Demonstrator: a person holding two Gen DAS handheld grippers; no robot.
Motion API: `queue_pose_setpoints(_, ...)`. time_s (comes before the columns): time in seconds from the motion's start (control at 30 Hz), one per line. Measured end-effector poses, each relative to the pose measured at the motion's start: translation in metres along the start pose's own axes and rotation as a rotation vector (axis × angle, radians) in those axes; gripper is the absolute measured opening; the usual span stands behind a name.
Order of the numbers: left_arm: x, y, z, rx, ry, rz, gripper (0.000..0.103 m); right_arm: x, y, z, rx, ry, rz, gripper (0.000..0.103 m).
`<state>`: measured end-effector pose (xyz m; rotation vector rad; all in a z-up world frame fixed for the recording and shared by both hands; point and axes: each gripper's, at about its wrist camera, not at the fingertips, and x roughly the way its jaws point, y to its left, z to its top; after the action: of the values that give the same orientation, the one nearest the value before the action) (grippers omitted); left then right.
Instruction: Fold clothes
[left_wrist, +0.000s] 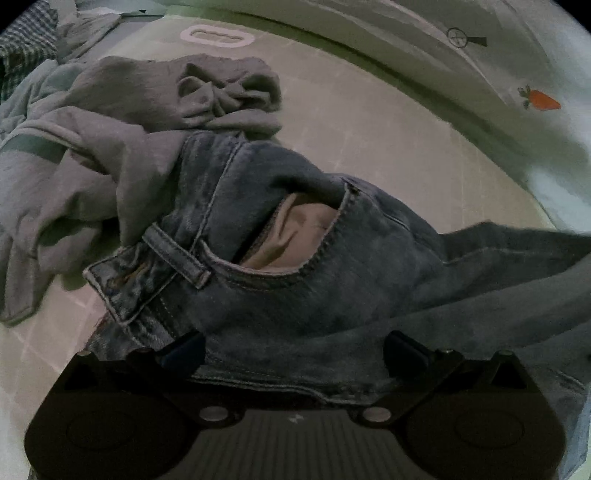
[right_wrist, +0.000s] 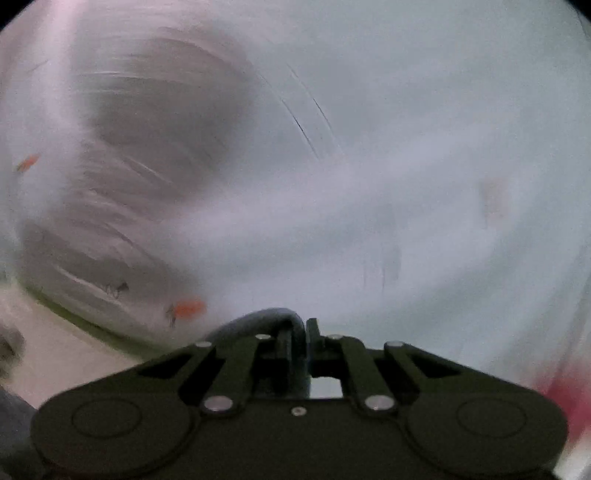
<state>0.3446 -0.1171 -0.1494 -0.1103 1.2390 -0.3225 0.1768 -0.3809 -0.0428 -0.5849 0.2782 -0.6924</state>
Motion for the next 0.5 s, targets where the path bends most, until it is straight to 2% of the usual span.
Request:
queue_pose_setpoints(0.03, 0.0, -0.001, 0.0, 0.001, -0.002, 0.007, 0.103, -0.006, 0.001, 0.015, -0.072, -0.071, -0.029, 0.023)
queue_pose_setpoints(0.07, 0.0, -0.002, -0.001, 0.003, -0.005, 0.013, 0.103, -0.006, 0.005, 0.019, -0.113, -0.08, -0.03, 0.027)
queue_pose_setpoints(0.17, 0.0, -0.005, -0.002, 0.019, -0.009, 0.028, 0.103, 0.012, 0.026, -0.008, -0.119, 0.119, 0.064, 0.028)
queue_pose_setpoints(0.23, -0.003, -0.004, -0.003, 0.017, -0.016, 0.033, 0.097, 0.023, 0.031, -0.032, -0.067, 0.281, 0.107, 0.031)
queue_pose_setpoints(0.3, -0.01, 0.001, -0.002, 0.009, -0.029, 0.025, 0.09, 0.026, 0.028, -0.056, -0.004, 0.412, 0.12, 0.042)
queue_pose_setpoints(0.37, -0.019, 0.005, -0.001, 0.005, -0.061, 0.014, 0.086, 0.022, 0.019, -0.073, 0.075, 0.488, 0.12, 0.051)
queue_pose_setpoints(0.43, -0.024, 0.006, 0.005, 0.03, -0.101, 0.01, 0.075, 0.02, 0.011, -0.086, 0.131, 0.538, 0.109, 0.053)
queue_pose_setpoints(0.5, -0.024, 0.005, 0.012, 0.056, -0.124, 0.001, 0.074, 0.02, 0.006, -0.098, 0.156, 0.589, 0.095, 0.055)
